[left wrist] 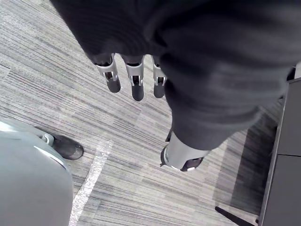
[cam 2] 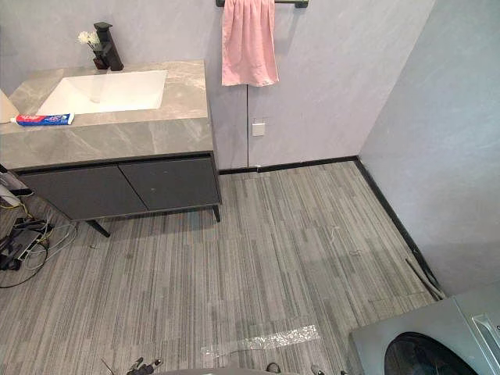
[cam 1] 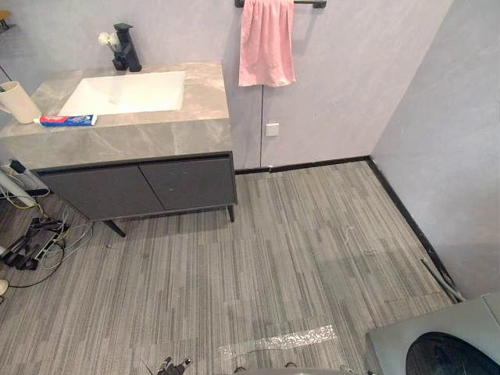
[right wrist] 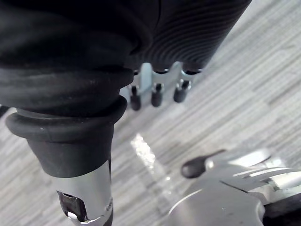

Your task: Organize washtable

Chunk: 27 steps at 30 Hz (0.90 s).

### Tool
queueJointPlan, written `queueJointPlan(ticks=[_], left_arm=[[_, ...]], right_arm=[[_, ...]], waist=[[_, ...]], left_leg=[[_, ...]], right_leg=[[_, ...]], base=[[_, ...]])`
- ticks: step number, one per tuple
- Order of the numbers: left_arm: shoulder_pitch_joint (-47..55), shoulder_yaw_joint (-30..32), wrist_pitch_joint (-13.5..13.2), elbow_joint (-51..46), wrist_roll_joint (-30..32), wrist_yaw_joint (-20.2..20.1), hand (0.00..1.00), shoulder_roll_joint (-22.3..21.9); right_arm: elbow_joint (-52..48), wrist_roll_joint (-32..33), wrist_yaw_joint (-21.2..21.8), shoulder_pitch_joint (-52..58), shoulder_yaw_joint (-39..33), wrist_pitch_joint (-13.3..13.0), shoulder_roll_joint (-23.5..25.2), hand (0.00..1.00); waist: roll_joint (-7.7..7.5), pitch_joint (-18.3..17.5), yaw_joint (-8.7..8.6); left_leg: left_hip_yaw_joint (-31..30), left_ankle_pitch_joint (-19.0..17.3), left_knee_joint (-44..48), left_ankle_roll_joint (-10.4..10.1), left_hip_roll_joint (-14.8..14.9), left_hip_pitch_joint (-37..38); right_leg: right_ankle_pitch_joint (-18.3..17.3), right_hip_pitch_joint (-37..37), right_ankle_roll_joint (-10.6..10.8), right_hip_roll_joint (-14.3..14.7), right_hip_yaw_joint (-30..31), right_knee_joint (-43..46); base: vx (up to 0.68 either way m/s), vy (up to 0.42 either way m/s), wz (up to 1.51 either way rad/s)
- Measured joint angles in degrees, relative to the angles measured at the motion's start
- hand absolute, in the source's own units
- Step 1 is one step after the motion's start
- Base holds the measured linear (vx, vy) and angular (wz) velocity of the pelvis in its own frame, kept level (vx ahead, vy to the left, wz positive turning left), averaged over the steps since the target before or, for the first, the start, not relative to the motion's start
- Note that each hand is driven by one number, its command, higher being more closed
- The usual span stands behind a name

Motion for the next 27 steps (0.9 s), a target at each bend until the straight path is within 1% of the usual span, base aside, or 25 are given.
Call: queueJointPlan(ticks=[5, 6, 7, 8, 9, 10, 11, 12, 13, 14, 15, 16, 17, 18, 19, 20, 21, 22, 23, 24, 25, 26, 27], left_arm=[[0.0, 0.6, 0.0, 0.0, 0.0, 0.0, 0.0, 0.0], [0.0, 0.9, 0.1, 0.0, 0.0, 0.1, 0.0, 0.0], [0.0, 2.1, 0.1, 0.0, 0.0, 0.1, 0.0, 0.0], [0.0, 4.2, 0.1, 0.0, 0.0, 0.1, 0.0, -0.2], [0.2, 5.8, 0.1, -0.2, 0.0, 0.1, 0.0, -0.4], [0.3, 9.3, 0.2, -0.5, -0.1, 0.1, 0.0, -1.0], [0.3, 11.3, 0.3, -0.7, 0.0, 0.1, 0.0, -1.0], [0.0, 11.7, 0.4, -1.4, 0.0, 0.1, 0.0, -1.0], [0.0, 11.9, 0.4, -3.5, -0.1, -0.1, 0.0, -1.9], [0.2, 12.3, 0.4, -4.1, 0.0, 0.0, 0.0, -2.4], [0.2, 12.3, 0.4, -4.5, 0.0, 0.0, 0.0, -2.5], [0.3, 12.3, 0.4, -4.9, 0.0, 0.0, 0.0, -2.7], [0.3, 11.5, 0.4, -5.0, 0.0, 0.0, 0.0, -3.3], [0.2, 11.0, 0.4, -5.1, 0.0, -0.1, 0.0, -3.8], [0.2, 11.1, 0.3, -5.2, 0.0, -0.1, 0.0, -4.1], [0.4, 11.0, 0.4, -5.2, 0.0, -0.1, 0.0, -4.5], [1.0, 10.2, 0.4, -5.2, 0.1, -0.2, 0.0, -5.0], [1.3, 9.8, 0.4, -5.3, 0.0, -0.3, 0.0, -5.1], [1.6, 9.7, 0.4, -5.3, 0.1, -0.4, 0.0, -5.1], [1.9, 10.1, 0.4, -5.3, 0.0, -1.0, 0.0, -4.7], [1.9, 10.0, 0.4, -5.3, 0.0, -1.1, 0.0, -4.1], [1.2, 9.9, 0.4, -5.0, 0.1, -1.1, 0.0, -2.4], [0.8, 9.9, 0.4, -5.0, 0.1, -1.1, 0.0, -2.0]], right_arm=[[0.0, 0.7, 0.1, 0.0, -0.1, 0.1, -0.1, 0.0], [0.0, 0.7, 0.1, 0.0, -0.2, 0.1, 0.0, 0.0], [0.0, 0.8, 0.1, 0.0, -0.2, 0.1, 0.0, 0.0], [0.0, 1.6, 0.1, 0.0, -0.2, 0.0, 0.2, 0.0], [-0.1, 1.8, 0.1, 0.0, -0.3, 0.0, 0.6, 0.0], [-1.1, 1.8, 0.1, 0.2, -1.0, 0.0, 0.9, 0.0], [-2.4, 2.0, 0.1, 0.3, -1.2, -0.2, 1.8, 0.0], [-2.5, 1.9, 0.1, 0.4, -1.1, -0.3, 2.2, 0.0], [-2.6, 1.9, 0.1, 0.8, -0.6, -0.2, 1.7, 0.0], [-3.3, 1.8, 0.1, 1.1, -0.6, -0.2, 1.7, 0.0], [-3.6, 1.7, 0.1, 1.3, -0.4, -0.1, 1.6, 0.0], [-3.7, 1.6, 0.1, 1.3, 0.0, 0.1, 1.3, 0.0], [-3.8, 1.3, 0.1, 0.8, 0.0, 0.4, 1.0, 0.0], [-4.2, 0.8, 0.1, 0.3, 0.0, 0.6, 0.5, 0.0], [-4.2, 0.3, 0.1, -0.3, 0.0, 0.8, 0.2, 0.0], [-4.3, -0.3, 0.1, -1.4, -0.1, 1.1, -0.2, 0.0], [-4.7, -0.6, 0.3, -1.4, -0.9, 1.1, -0.5, 0.0], [-5.0, -0.6, 0.4, -1.5, -1.3, 1.1, -0.6, 0.0], [-6.0, -0.6, 0.9, -1.0, -1.4, 1.2, -0.5, 0.0], [-7.6, -0.7, 1.1, 0.3, -1.2, 1.2, 0.5, 0.0], [-8.2, -0.7, 1.2, 1.1, -1.1, 1.2, 0.9, 0.0], [-8.9, -0.6, 1.4, 2.4, -0.6, 1.1, 2.2, 0.0], [-8.9, -0.7, 1.6, 2.3, -0.4, 1.2, 2.3, 0.0]], waist=[[-0.03, 0.0, -0.02], [-0.07, 0.1, -0.04], [-0.42, 0.4, -0.04], [-0.34, 1.2, 0.09], [-0.57, 1.5, 0.19], [-0.77, 2.2, 0.28], [-1.22, 2.5, 0.14], [-1.32, 2.6, 0.18], [-0.96, 2.8, 0.63], [-0.83, 3.0, 1.55], [-1.17, 3.2, 1.82], [-0.95, 3.3, 2.01], [-0.61, 3.5, 2.5], [-0.24, 3.9, 3.35], [-0.16, 4.0, 3.4], [0.43, 4.2, 3.34], [1.33, 3.5, 3.38], [1.79, 3.3, 3.5], [2.01, 2.7, 3.53], [1.12, 1.2, 3.87], [0.35, 0.7, 4.16], [-2.98, 0.3, 4.68], [-3.69, 0.5, 4.7]], left_leg=[[0.5, -0.1, 0.1, -0.1, 0.2, 0.0], [0.7, -0.2, 0.2, -0.3, 0.3, 0.0], [1.3, -1.2, 1.3, -1.2, 0.7, -0.4], [2.2, -3.8, 6.3, -1.7, 1.6, -2.2], [2.3, -5.6, 9.9, -2.1, 2.3, -3.2], [4.0, -9.7, 18.7, -3.8, 4.7, -6.1], [5.7, -11.3, 31.5, -4.6, 7.4, -11.2], [5.8, -10.7, 38.0, -3.7, 8.9, -14.4], [5.6, -7.9, 48.1, -1.3, 11.2, -19.1], [5.2, -3.5, 55.6, -1.1, 12.7, -22.8], [5.0, -2.8, 58.4, -1.3, 12.9, -24.9], [4.7, -3.6, 60.1, -1.7, 12.7, -26.8], [4.8, -4.9, 57.8, -2.6, 12.2, -28.1], [4.6, -5.3, 51.9, -2.5, 10.8, -28.2], [3.9, -5.3, 48.2, -2.5, 10.1, -28.3], [1.8, -5.1, 40.2, -2.9, 8.2, -28.6], [-0.7, -4.8, 31.4, -3.2, 6.8, -28.3], [-1.8, -4.8, 29.2, -2.6, 6.6, -28.5], [-2.2, -5.1, 28.5, -2.1, 6.5, -28.4], [-0.2, -4.8, 28.5, -1.7, 5.6, -27.7], [0.7, -4.9, 28.5, -1.6, 4.8, -27.1], [3.3, -6.8, 28.2, -0.1, 1.9, -24.7], [4.1, -7.7, 28.4, 0.2, 1.3, -23.4]], right_leg=[[0.0, -0.1, 0.0, 0.1, 0.5, 0.0], [0.0, -0.1, -0.1, 0.2, 0.6, 0.0], [-0.1, 0.0, -0.2, 0.5, 0.8, 0.3], [-1.0, -0.1, -0.9, 0.9, 1.2, 1.9], [-1.7, -0.2, -1.2, 1.2, 1.2, 3.1], [-3.8, -0.3, -2.3, 2.2, 0.8, 5.9], [-5.9, -1.5, -3.4, 3.2, 0.7, 8.7], [-6.7, -1.9, -3.7, 3.6, 0.6, 10.1], [-8.0, -2.1, -4.6, 4.4, 0.9, 12.1], [-8.8, -2.0, -5.6, 4.9, 1.6, 13.1], [-9.1, -2.0, -6.0, 4.9, 2.2, 13.5], [-9.3, -2.0, -6.3, 4.8, 3.0, 13.6], [-9.2, -2.2, -6.5, 4.6, 4.7, 13.4], [-9.2, -2.0, -6.6, 4.4, 6.7, 13.3], [-9.3, -2.0, -6.7, 4.2, 7.5, 13.1], [-9.6, -2.7, -6.1, 3.7, 8.9, 12.9], [-10.2, -4.1, -5.5, 3.6, 10.3, 12.9], [-10.7, -4.4, -5.0, 3.7, 11.0, 13.0], [-12.8, -5.1, -4.2, 3.3, 11.9, 14.7], [-16.6, -6.7, -2.2, 1.9, 13.1, 19.3], [-18.2, -7.2, -1.4, 0.9, 13.3, 21.9], [-21.5, -10.9, 2.5, -1.9, 13.2, 33.9], [-21.1, -13.4, 3.8, -2.8, 13.0, 40.7]], base=[[0.0, 0.0, -0.03], [0.0, 0.0, -0.1], [0.0, -0.021, -0.18], [0.0, -0.039, -0.24], [0.0, -0.089, -0.38], [-0.04, -0.146, -0.24], [-0.07, -0.163, -0.16], [-0.07, -0.168, -0.07], [-0.01, -0.122, -0.18], [0.03, -0.095, -0.28], [0.07, -0.046, -0.29], [0.11, 0.0, -0.41], [0.18, 0.039, -0.63], [0.18, 0.069, -0.66], [0.2, 0.11, -0.7], [0.18, 0.149, -0.74], [0.19, 0.17, -0.78], [0.26, 0.214, -0.81], [0.36, 0.252, -0.74], [0.39, 0.26, -0.65], [0.43, 0.236, -0.64], [0.35, 0.175, -0.44], [0.5, 0.252, -0.39]])
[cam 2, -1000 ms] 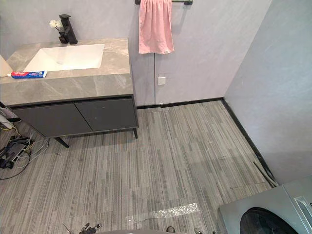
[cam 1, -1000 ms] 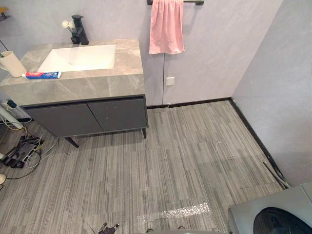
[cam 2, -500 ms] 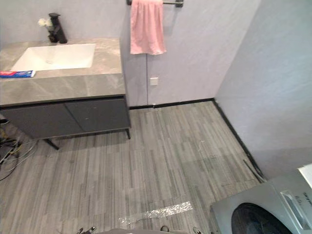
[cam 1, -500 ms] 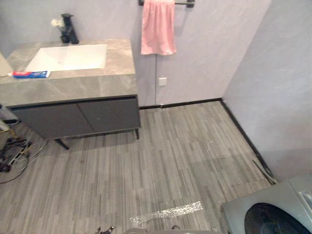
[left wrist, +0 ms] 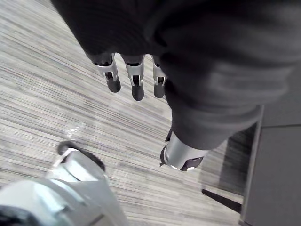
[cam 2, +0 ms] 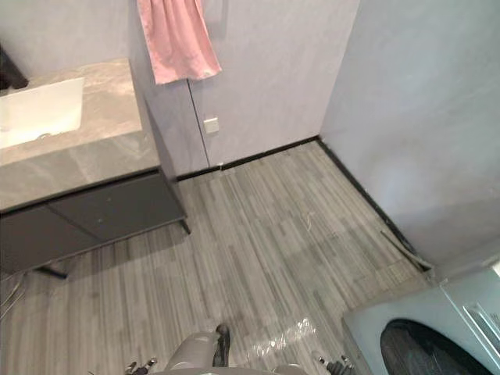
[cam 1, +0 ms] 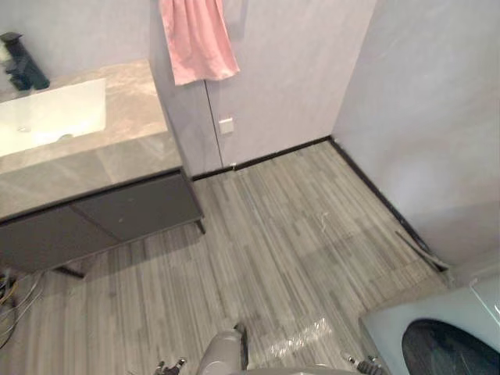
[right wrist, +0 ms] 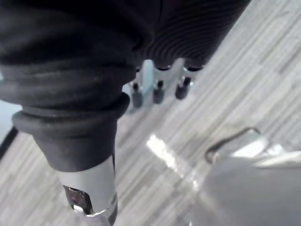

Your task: Organize washtable

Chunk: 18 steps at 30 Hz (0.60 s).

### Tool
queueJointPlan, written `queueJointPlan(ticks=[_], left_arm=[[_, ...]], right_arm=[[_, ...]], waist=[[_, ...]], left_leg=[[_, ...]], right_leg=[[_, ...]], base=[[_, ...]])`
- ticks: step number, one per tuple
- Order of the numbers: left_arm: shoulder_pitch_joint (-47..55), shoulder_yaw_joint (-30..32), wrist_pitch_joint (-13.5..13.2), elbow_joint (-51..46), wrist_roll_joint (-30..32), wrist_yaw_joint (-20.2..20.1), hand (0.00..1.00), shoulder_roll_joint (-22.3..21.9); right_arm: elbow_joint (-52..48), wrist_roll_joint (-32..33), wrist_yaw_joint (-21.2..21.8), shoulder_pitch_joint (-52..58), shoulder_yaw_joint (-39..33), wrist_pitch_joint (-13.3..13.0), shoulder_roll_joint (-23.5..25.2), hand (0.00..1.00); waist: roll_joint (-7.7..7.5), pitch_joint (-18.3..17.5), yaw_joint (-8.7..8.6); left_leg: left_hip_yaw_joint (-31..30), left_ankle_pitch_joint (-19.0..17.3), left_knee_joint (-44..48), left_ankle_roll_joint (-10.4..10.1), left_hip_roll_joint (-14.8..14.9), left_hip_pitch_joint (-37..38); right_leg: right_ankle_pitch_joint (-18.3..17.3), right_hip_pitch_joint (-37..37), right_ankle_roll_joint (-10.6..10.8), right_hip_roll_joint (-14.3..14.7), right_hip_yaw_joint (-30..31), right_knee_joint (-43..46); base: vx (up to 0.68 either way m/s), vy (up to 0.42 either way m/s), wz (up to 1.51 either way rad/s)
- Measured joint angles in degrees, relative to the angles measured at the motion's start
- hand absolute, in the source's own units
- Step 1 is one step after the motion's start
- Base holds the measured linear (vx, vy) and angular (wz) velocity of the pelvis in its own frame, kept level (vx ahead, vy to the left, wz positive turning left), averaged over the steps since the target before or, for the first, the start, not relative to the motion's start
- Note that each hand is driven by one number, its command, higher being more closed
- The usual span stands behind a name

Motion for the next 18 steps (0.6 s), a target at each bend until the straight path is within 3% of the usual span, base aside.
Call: queueJointPlan(ticks=[1, 4, 7, 10, 11, 12, 14, 15, 17, 18], left_arm=[[-0.9, -1.3, 0.0, 0.0, 0.0, 0.0, 0.0, 0.7], [-2.9, -3.2, 0.0, -0.8, 0.0, 0.0, 0.0, 0.8], [-6.2, -3.4, 0.0, -1.0, 1.2, -0.1, 0.0, -0.9], [-7.8, -4.4, -0.1, -1.0, 2.0, 0.1, 0.0, -2.4], [-8.0, -4.8, -0.2, -1.0, 2.0, 0.1, 0.0, -2.6], [-8.0, -4.8, -0.3, -1.0, 2.0, 0.1, 0.0, -2.6], [-7.5, -4.7, -0.4, -1.0, 2.0, 0.2, 0.0, -2.5], [-7.1, -4.5, -0.3, -0.5, 2.1, 0.2, 0.0, -3.2], [-7.0, -4.6, -0.3, -0.6, 2.7, 0.1, 0.0, -4.0], [-7.3, -4.1, -0.2, -0.6, 3.3, 0.0, 0.0, -4.4]], right_arm=[[-0.8, -0.1, 0.7, 0.0, 0.7, 0.0, 0.0, 0.0], [-1.6, -1.4, 1.0, 0.3, 0.8, -0.1, -0.2, 0.0], [-1.8, -1.9, 1.0, 0.4, 0.5, -0.3, -0.2, 0.0], [-1.9, -1.1, 1.0, 0.0, -0.2, -0.2, -1.3, 0.0], [-1.9, -0.9, 1.0, 0.0, -0.3, -0.2, -1.6, 0.0], [-1.9, -0.5, 0.9, -0.1, -0.3, -0.2, -1.6, 0.0], [-1.6, 0.1, 0.8, 0.3, -0.2, -0.1, -0.8, 0.0], [-1.2, 0.5, 0.9, 0.8, -0.3, -0.1, -0.7, 0.0], [-1.0, 0.4, 0.9, 0.7, -0.1, 0.0, -1.7, 0.0], [-0.9, 0.2, 1.0, 0.3, -0.1, 0.0, -2.3, 0.0]], waist=[[-0.41, 0.3, -0.67], [0.33, 0.7, -1.71], [0.69, 0.6, -2.09], [3.45, 0.9, -3.68], [4.49, 1.0, -4.07], [4.53, 1.1, -4.33], [2.89, 0.6, -4.59], [2.88, 0.4, -4.84], [4.88, -0.2, -4.85], [5.89, 0.4, -4.81]], left_leg=[[0.7, -2.4, 0.9, 1.7, -0.9, 3.3], [0.8, -5.8, -0.8, 2.1, -0.6, 11.5], [-0.6, -6.6, -5.8, 1.6, 0.5, 17.7], [-1.9, -7.3, -10.4, -0.3, 3.9, 23.3], [-2.2, -7.7, -12.2, -1.6, 5.5, 25.8], [-2.4, -7.7, -12.8, -2.1, 5.8, 26.9], [-3.7, -7.8, -12.5, -3.7, 5.8, 30.0], [-6.1, -7.8, -10.8, -3.8, 6.9, 31.6], [-8.9, -6.0, -3.4, -6.0, 9.7, 28.8], [-11.4, -2.0, 8.8, -5.0, 11.4, 23.4]], right_leg=[[4.2, -5.4, 2.3, -1.0, -2.0, 15.8], [4.4, -9.3, 1.3, -3.5, -8.9, 26.2], [3.8, -13.2, 0.6, -4.3, -14.8, 17.8], [5.4, -15.2, -0.3, -2.8, -15.7, 1.3], [8.7, -16.1, -0.9, -2.0, -15.0, -5.0], [10.6, -16.5, -1.0, -1.7, -14.5, -7.9], [17.5, -16.7, -1.9, -2.6, -12.3, -14.0], [20.0, -16.9, -1.4, -2.9, -12.9, -8.5], [14.9, -16.4, -2.8, -1.7, -14.9, -4.6], [10.9, -14.5, -4.8, -0.7, -17.3, -2.5]], base=[[0.41, 0.22, -0.1], [0.46, 0.164, -0.02], [0.46, 0.008, 0.14], [0.53, -0.099, 0.21], [0.55, -0.162, 0.13], [0.58, -0.217, 0.13], [0.69, -0.36, 0.29], [0.66, -0.4, 0.4], [0.55, -0.363, 0.48], [0.56, -0.401, 0.48]])
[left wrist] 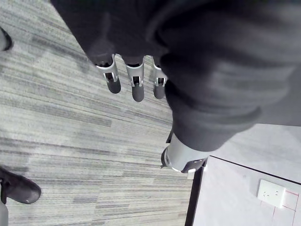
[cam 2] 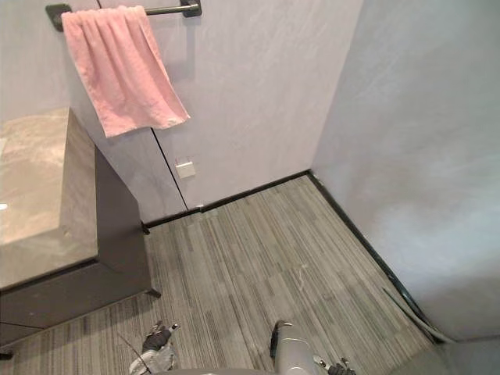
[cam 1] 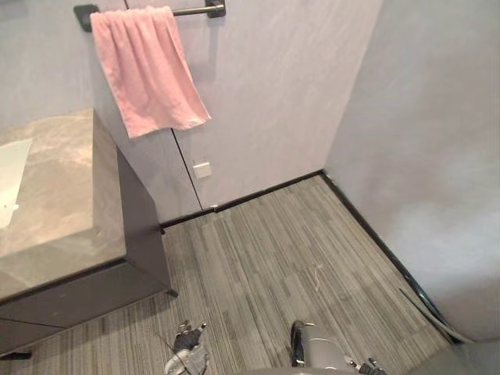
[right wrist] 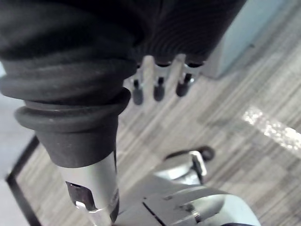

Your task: Organize washtable

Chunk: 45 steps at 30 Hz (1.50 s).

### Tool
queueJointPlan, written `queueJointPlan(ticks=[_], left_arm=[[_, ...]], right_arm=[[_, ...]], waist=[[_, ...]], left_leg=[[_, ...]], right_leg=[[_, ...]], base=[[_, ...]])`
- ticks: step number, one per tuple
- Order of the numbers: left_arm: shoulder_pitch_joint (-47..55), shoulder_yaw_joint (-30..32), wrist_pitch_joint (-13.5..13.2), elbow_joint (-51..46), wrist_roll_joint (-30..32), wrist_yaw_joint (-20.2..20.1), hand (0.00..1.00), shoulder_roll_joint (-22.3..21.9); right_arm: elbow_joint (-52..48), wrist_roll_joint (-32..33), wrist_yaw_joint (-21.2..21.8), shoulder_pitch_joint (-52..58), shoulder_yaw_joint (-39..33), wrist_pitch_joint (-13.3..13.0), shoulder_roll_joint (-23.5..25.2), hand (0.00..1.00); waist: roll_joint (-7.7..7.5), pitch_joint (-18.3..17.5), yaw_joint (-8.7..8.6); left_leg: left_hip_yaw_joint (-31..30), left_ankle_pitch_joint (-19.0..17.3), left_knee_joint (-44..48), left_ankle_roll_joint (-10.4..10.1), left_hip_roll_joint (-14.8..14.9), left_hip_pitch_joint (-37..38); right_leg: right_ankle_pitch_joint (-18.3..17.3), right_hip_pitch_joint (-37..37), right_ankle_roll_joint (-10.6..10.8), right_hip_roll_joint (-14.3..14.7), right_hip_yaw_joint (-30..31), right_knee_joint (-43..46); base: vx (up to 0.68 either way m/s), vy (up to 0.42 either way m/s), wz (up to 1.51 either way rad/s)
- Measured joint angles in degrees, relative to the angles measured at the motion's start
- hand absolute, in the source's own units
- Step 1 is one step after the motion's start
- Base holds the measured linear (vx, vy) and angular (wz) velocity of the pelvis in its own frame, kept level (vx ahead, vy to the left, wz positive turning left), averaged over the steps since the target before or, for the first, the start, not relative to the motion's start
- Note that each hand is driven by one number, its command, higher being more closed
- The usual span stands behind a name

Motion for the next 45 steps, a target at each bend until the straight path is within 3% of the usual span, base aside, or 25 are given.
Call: queueJointPlan(ticks=[2, 3, 4, 6, 8, 10, 12, 13, 14, 15, 16, 17, 19, 20, 22, 25, 27, 28, 29, 33, 35, 40, 42, 43, 45], left_arm=[[0.4, 1.7, 0.1, 0.0, 0.0, 0.0, 0.0, 0.1], [0.8, 2.0, 0.1, -0.3, 0.0, 0.1, 0.0, 0.4], [0.9, 1.9, 0.1, -1.2, -0.1, 0.1, 0.0, 0.8], [0.7, 1.0, -0.1, -2.6, -0.1, 0.1, 0.0, 1.8], [0.7, -1.0, -0.2, -3.5, -0.2, 0.1, 0.0, 2.1], [1.2, -2.9, -0.3, -3.5, -0.3, 0.2, 0.0, 2.4], [2.6, -3.7, -0.6, -3.4, -0.3, 0.2, 0.0, 2.5], [4.1, -4.2, -0.6, -3.2, -1.2, 0.4, 0.0, 2.2], [4.3, -4.3, -1.0, -3.3, -1.8, 1.2, 0.0, 2.6], [4.5, -4.5, -1.0, -3.3, -1.8, 1.2, 0.0, 3.1], [4.1, -4.8, -1.2, -2.4, -1.7, 1.4, 0.0, 3.9], [3.7, -5.1, -1.2, -1.6, -1.6, 1.6, 0.0, 4.7], [4.1, -5.9, -1.0, -1.9, -1.5, 2.7, 0.0, 5.2], [4.4, -5.9, -1.0, -2.5, -1.5, 2.9, 0.0, 5.3], [5.4, -5.9, -1.0, -6.5, -1.5, 3.9, 0.0, 4.9], [6.5, -5.7, -1.3, -15.3, -1.5, 5.9, 0.0, 4.6], [7.2, -5.9, -1.6, -21.2, -1.4, 7.2, 0.0, 4.5], [8.0, -5.9, -1.9, -25.0, -1.4, 8.0, 0.0, 4.4], [9.3, -5.8, -2.4, -32.3, -1.0, 9.4, 0.0, 2.7], [11.0, -5.9, -2.6, -49.6, 6.8, 14.9, 0.0, 0.3], [11.3, -5.8, -2.5, -54.9, 11.1, 18.5, 0.0, 0.3], [13.0, -5.0, -2.3, -64.9, 21.3, 25.8, 0.0, 0.3], [17.5, -4.7, -2.2, -69.8, 23.3, 27.3, 0.0, -0.3], [20.9, -4.4, -2.2, -72.5, 25.0, 28.0, 0.0, -1.3], [25.0, -3.8, -2.2, -75.2, 27.2, 28.8, 0.0, -2.5]], right_arm=[[0.3, -0.2, -0.2, -0.2, 0.1, 0.0, -0.2, 0.0], [0.3, -0.1, -0.4, -0.7, 0.6, 0.0, -0.3, 0.0], [0.3, -0.1, -0.4, -1.3, 1.4, 0.0, -0.3, 0.0], [0.1, 0.0, -0.5, -2.5, 2.7, -0.1, 0.1, 0.0], [0.1, 0.5, -0.6, -4.0, 3.3, -0.2, 0.0, 0.0], [0.1, 1.6, -1.2, -5.4, 3.3, -0.2, 0.3, 0.0], [0.2, 2.6, -1.4, -6.6, 3.1, -0.2, -0.1, 0.0], [0.2, 2.8, -1.5, -7.2, 3.2, -0.5, -0.3, 0.0], [0.1, 2.8, -1.5, -7.4, 3.2, -0.7, 0.1, 0.0], [0.1, 2.8, -1.6, -7.3, 3.2, -0.8, 0.3, 0.0], [-0.2, 2.9, -1.8, -6.9, 3.1, -1.3, 0.7, 0.0], [-1.5, 2.9, -2.4, -7.6, 3.4, -1.4, 1.3, 0.0], [-6.0, 2.9, -2.8, -6.6, 6.5, -1.5, 2.2, 0.0], [-9.2, 2.9, -2.7, -5.7, 9.2, -1.9, 2.1, 0.0], [-17.5, 2.5, -2.8, -3.8, 12.8, -2.5, 2.2, 0.0], [-29.7, 2.0, -3.3, -1.6, 15.6, -4.4, 3.0, 0.0], [-36.0, 1.6, -4.2, 0.3, 16.4, -5.3, 3.1, 0.0], [-38.5, 1.3, -4.8, 1.2, 17.1, -5.9, 3.2, 0.0], [-41.8, 0.2, -5.3, 2.5, 18.2, -6.5, 2.8, 0.0], [-51.5, -0.6, -5.2, 4.8, 21.7, -7.1, 2.0, 0.0], [-54.8, -2.2, -5.3, 5.5, 23.4, -7.1, 2.1, 0.0], [-60.6, -2.2, -5.2, 6.5, 25.1, -9.1, 2.6, 0.0], [-61.6, -2.1, -4.9, 8.2, 26.0, -9.3, 2.3, 0.0], [-61.4, -1.8, -4.5, 9.1, 26.9, -9.2, 2.2, 0.0], [-61.4, -1.7, -3.6, 10.7, 29.0, -9.2, 3.2, 0.0]], waist=[[-0.08, 0.5, 0.29], [0.32, 1.0, 0.32], [-0.51, 1.8, 0.58], [-2.14, 2.5, 1.6], [-1.86, 2.6, 2.02], [-1.27, 2.4, 1.98], [-0.62, 2.0, 2.35], [-0.27, 1.3, 3.65], [-1.48, 0.3, 4.7], [-2.13, -0.8, 4.77], [-3.58, -1.3, 4.67], [-4.36, -0.7, 3.59], [-4.98, 0.4, 2.62], [-4.68, 0.6, 2.66], [-3.91, 0.9, 2.66], [-3.66, 1.1, 1.57], [-4.18, 0.8, 1.51], [-5.05, 0.5, 1.4], [-4.0, 0.4, 1.69], [-1.14, 1.5, 1.86], [-1.91, 2.0, 2.24], [-3.86, 2.3, 3.25], [-2.3, 1.4, 3.21], [-1.5, 1.1, 3.24], [-3.3, 0.9, 3.35]], left_leg=[[-2.0, 5.0, 13.7, 0.7, 1.9, -5.8], [-1.0, 4.7, 23.3, 0.5, 3.9, -10.2], [0.7, 4.6, 28.0, 0.6, 4.8, -12.9], [5.2, 4.0, 30.4, 0.8, 4.8, -18.6], [10.0, 2.4, 24.6, 0.9, 3.5, -24.4], [16.2, 2.3, 7.5, 1.2, 0.3, -27.2], [16.9, 3.4, -6.4, 0.2, -3.0, -26.4], [15.4, 7.6, -11.8, 2.0, -5.0, -26.1], [14.2, 9.5, -11.9, 5.1, -8.0, -26.6], [14.2, 8.8, -11.4, 6.2, -9.5, -26.4], [14.2, 6.8, -10.9, 7.9, -11.5, -25.4], [14.0, 5.3, -10.1, 9.1, -13.0, -23.3], [13.1, 3.0, -11.6, 10.0, -14.0, -17.0], [12.7, 2.5, -12.6, 10.2, -13.9, -14.1], [11.6, 1.1, -16.0, 9.9, -13.1, -8.6], [9.3, -0.8, -17.6, 8.0, -11.8, -4.9], [8.5, -2.4, -17.3, 6.1, -11.3, -3.9], [7.7, -3.6, -16.6, 5.4, -12.0, -3.7], [5.7, -5.6, -15.2, 4.1, -10.3, -2.1], [4.6, -5.6, -3.8, 3.4, -6.8, -4.9], [5.5, -5.5, 4.5, 2.3, -5.0, -8.3], [9.4, -5.0, -1.8, 2.8, -0.1, -12.1], [8.5, 4.1, -9.0, 4.9, 1.3, -12.1], [7.6, 2.8, -10.4, 0.5, 0.9, -11.5], [7.7, 2.4, -13.1, 0.1, -1.4, -11.0]], right_leg=[[-2.5, 3.5, -1.7, 1.6, -1.2, -0.3], [-2.8, 7.7, -2.2, 2.9, -2.0, -1.8], [-3.2, 11.1, -2.8, 3.4, -2.3, -3.8], [-4.2, 17.1, -3.2, 3.2, -2.7, -8.6], [-5.6, 20.8, -2.9, 2.5, -4.3, -11.6], [-7.6, 24.2, -1.2, 1.4, -6.5, -13.1], [-8.9, 25.9, 0.5, 1.1, -6.7, -14.6], [-9.7, 26.4, 1.4, 0.9, -5.6, -15.4], [-11.0, 27.1, 3.2, -0.7, -4.7, -15.6], [-11.4, 27.2, 4.0, -1.8, -4.7, -15.1], [-12.2, 25.5, 6.0, -3.8, -2.1, -8.3], [-9.6, 21.5, 9.2, -5.1, 2.0, 4.4], [-4.2, 16.7, 9.2, -5.7, 5.3, 20.6], [-4.6, 14.9, 8.5, -5.7, 5.2, 24.4], [-5.8, 11.2, 6.4, -4.7, 4.3, 24.5], [-6.6, 6.6, 5.3, -2.8, 2.7, 9.2], [-3.7, 6.9, 4.4, -1.6, 3.5, -4.2], [1.3, 7.2, 2.8, -1.8, 4.1, -8.4], [2.5, 9.1, 1.3, -1.0, 2.9, -7.4], [-0.9, 13.3, -1.2, 0.6, -0.5, -8.1], [-1.4, 16.1, -2.1, 0.4, -1.2, -9.1], [-2.2, 18.0, -1.0, -3.4, -1.6, -10.2], [-3.3, 18.1, 1.3, -3.5, -1.7, -9.9], [-3.9, 18.6, 2.8, -4.0, -1.7, -9.6], [-3.7, 19.7, 4.7, -6.9, -3.5, -10.7]], base=[[0.57, -0.415, 0.28], [0.52, -0.391, 0.19], [0.39, -0.296, 0.21], [0.29, -0.224, 0.2], [0.21, -0.123, 0.43], [0.33, -0.007, 0.59], [0.31, 0.061, 0.12], [0.44, 0.158, -0.26], [0.49, 0.178, -0.24], [0.59, 0.133, 0.1], [0.62, 0.111, 0.41], [0.61, 0.101, 0.49], [0.55, 0.105, 0.34], [0.6, 0.083, 0.14], [0.44, 0.026, 0.1], [0.41, -0.085, 0.39], [0.26, -0.114, 0.37], [0.44, -0.176, 0.51], [0.38, -0.15, 0.44], [0.35, -0.18, 0.35], [0.21, -0.079, 0.19], [0.11, 0.025, 0.07], [0.04, 0.19, 0.1], [0.06, 0.292, 0.23], [0.06, 0.303, 0.6]])
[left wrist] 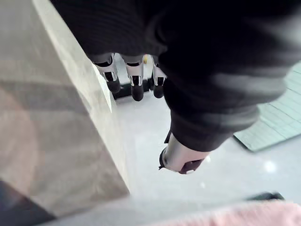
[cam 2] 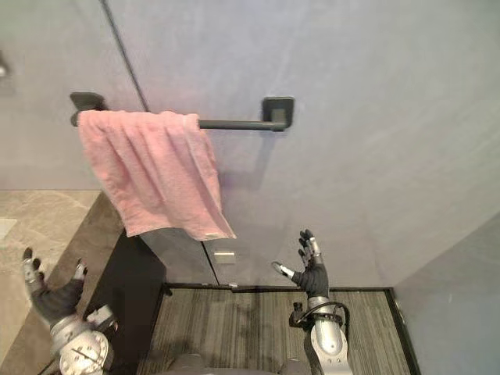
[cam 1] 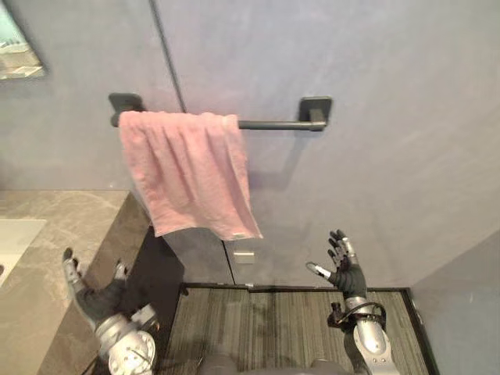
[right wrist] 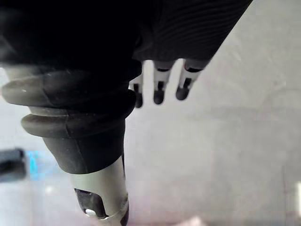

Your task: Organize washtable

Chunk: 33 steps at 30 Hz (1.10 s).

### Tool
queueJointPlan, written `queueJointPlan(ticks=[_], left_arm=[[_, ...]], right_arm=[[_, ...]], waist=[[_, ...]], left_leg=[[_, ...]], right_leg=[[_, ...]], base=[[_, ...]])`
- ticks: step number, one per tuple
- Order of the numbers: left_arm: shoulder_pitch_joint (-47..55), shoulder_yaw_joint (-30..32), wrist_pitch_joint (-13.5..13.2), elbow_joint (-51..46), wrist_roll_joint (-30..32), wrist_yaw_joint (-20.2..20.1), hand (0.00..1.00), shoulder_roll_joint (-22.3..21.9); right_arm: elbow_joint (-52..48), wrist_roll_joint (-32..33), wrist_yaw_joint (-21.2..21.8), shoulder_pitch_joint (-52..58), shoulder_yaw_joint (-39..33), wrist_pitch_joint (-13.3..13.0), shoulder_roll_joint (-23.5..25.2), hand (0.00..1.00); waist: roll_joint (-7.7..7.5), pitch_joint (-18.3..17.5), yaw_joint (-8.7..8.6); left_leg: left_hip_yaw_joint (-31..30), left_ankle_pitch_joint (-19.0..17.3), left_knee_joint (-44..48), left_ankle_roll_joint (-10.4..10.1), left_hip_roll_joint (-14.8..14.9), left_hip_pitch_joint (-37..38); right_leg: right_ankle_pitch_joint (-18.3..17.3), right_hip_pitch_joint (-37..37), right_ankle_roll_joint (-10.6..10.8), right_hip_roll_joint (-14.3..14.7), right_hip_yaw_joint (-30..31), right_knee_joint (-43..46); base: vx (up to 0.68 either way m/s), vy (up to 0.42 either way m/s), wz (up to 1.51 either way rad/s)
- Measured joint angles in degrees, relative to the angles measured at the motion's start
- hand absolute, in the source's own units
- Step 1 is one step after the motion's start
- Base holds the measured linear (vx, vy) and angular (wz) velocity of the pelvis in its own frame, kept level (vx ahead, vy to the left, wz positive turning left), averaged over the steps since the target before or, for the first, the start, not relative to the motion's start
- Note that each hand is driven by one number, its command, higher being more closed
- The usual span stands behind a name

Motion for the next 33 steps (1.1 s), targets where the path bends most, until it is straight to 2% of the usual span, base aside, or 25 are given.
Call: queueJointPlan(ticks=[1, 2, 4, 6, 8, 10, 12, 15, 19, 21, 26, 33], left_arm=[[0.7, 0.0, 0.1, -0.7, 0.8, 0.0, 0.0, -0.3], [2.0, 0.2, 0.3, -2.6, 1.8, 0.1, 0.0, -0.9], [2.7, -1.0, 0.4, -5.0, 2.8, 0.1, 0.0, -1.3], [2.7, -2.7, 0.4, -6.8, 3.2, -0.1, 0.0, -1.3], [2.1, -6.8, 0.1, -8.1, 3.0, -1.0, 0.0, -1.1], [0.8, -9.5, 0.0, -8.1, 1.6, -2.9, 0.0, -0.3], [-2.6, -11.5, 0.0, -7.9, -4.3, -6.9, 0.0, 1.5], [-6.7, -11.7, 0.2, -7.8, -7.4, -8.9, 0.0, 2.3], [-14.6, -11.6, 1.4, -7.8, -8.1, -9.1, 0.0, 3.1], [-17.5, -11.6, 1.8, -7.8, -8.1, -9.1, 0.0, 3.3], [-22.9, -11.0, 3.6, -7.8, -7.9, -9.0, 0.0, 3.3], [-29.8, -10.3, 6.7, -7.5, -8.0, -8.9, 0.0, 3.8]], right_arm=[[0.0, 0.1, 0.0, 0.2, 0.6, 0.0, 0.0, 0.0], [0.0, 0.6, 0.0, 0.0, 1.8, 0.0, 0.7, 0.0], [0.0, 0.6, 0.3, -0.2, 3.3, 0.0, 1.7, 0.0], [0.0, 0.5, 0.8, -1.0, 4.1, 0.0, 2.1, 0.0], [0.0, -0.2, 0.7, -2.9, 4.1, -0.1, 2.0, 0.0], [0.0, -0.6, -0.1, -4.1, 4.0, -0.1, 1.4, 0.0], [1.4, -0.7, -1.3, -7.6, 3.4, 0.0, 0.7, 0.0], [3.3, -0.7, -2.0, -12.8, 3.2, 0.1, 0.3, 0.0], [3.3, -0.6, -2.9, -18.3, 3.2, 0.0, 0.0, 0.0], [3.3, -0.6, -2.9, -19.4, 3.7, 0.0, 0.0, 0.0], [1.5, -0.5, -3.0, -23.2, 6.1, 0.1, 0.2, 0.0], [-2.4, -0.3, -4.6, -31.4, 8.3, 0.4, 0.5, 0.0]], waist=[[-0.32, -0.1, 0.01], [-1.33, -0.3, 0.93], [-1.74, -0.5, 1.7], [-2.15, -1.1, 1.79], [-1.86, -1.8, 1.58], [-1.39, -2.5, 1.25], [-1.08, -2.7, 0.78], [-0.99, -3.5, -0.11], [0.67, -2.8, -0.12], [0.96, -2.4, -0.37], [0.97, -1.5, -0.21], [1.44, 0.0, -0.05]], left_leg=[[-0.1, 0.0, -0.7, 0.0, -0.6, 0.1], [-0.3, 0.1, -1.3, -0.1, -1.8, -0.1], [-1.5, -0.1, -1.7, 0.2, -3.2, 0.8], [-1.8, -0.4, -3.0, 0.6, -4.5, 1.9], [-1.5, -0.3, -4.5, 0.8, -5.5, 2.5], [-1.5, 0.6, -5.4, 0.7, -5.5, 1.9], [-1.3, 2.1, -7.0, 0.3, -5.6, 1.8], [-1.2, 3.6, -8.5, -0.1, -5.2, 1.0], [0.2, 6.3, -12.4, -0.5, -4.4, -0.4], [0.3, 7.3, -13.8, -0.5, -4.2, -0.5], [1.5, 8.7, -15.1, -1.2, -2.7, -3.6], [1.8, 10.0, -15.1, -1.5, -2.2, -9.4]], right_leg=[[0.2, 0.2, 0.4, -0.5, -0.8, -0.5], [0.9, 1.0, 1.4, -1.5, -1.5, -1.6], [1.7, 4.0, 2.6, -2.5, -2.9, -3.9], [1.7, 5.6, 2.7, -3.4, -3.4, -5.3], [2.3, 6.2, 3.1, -3.9, -3.0, -6.8], [3.4, 5.9, 3.1, -3.7, -2.7, -8.4], [4.9, 5.5, 3.3, -3.2, -2.6, -10.1], [6.7, 4.1, 2.9, -2.2, -2.2, -12.1], [9.6, 1.3, 2.3, -0.7, -0.6, -15.7], [9.8, 0.6, 2.1, -0.4, -0.6, -15.9], [10.7, -3.8, 1.2, 1.1, 0.4, -15.8], [10.7, -10.8, 1.1, 1.4, 0.9, -13.3]], base=[[0.05, 0.236, 0.74], [0.05, 0.168, 0.48], [0.03, 0.13, 0.43], [-0.02, 0.123, 0.27], [-0.02, 0.098, 0.03], [0.01, 0.047, -0.03], [0.02, 0.017, -0.05], [0.05, -0.008, -0.13], [0.0, -0.019, -0.21], [-0.01, -0.026, -0.06], [-0.03, -0.034, -0.1], [-0.04, -0.023, -0.03]])
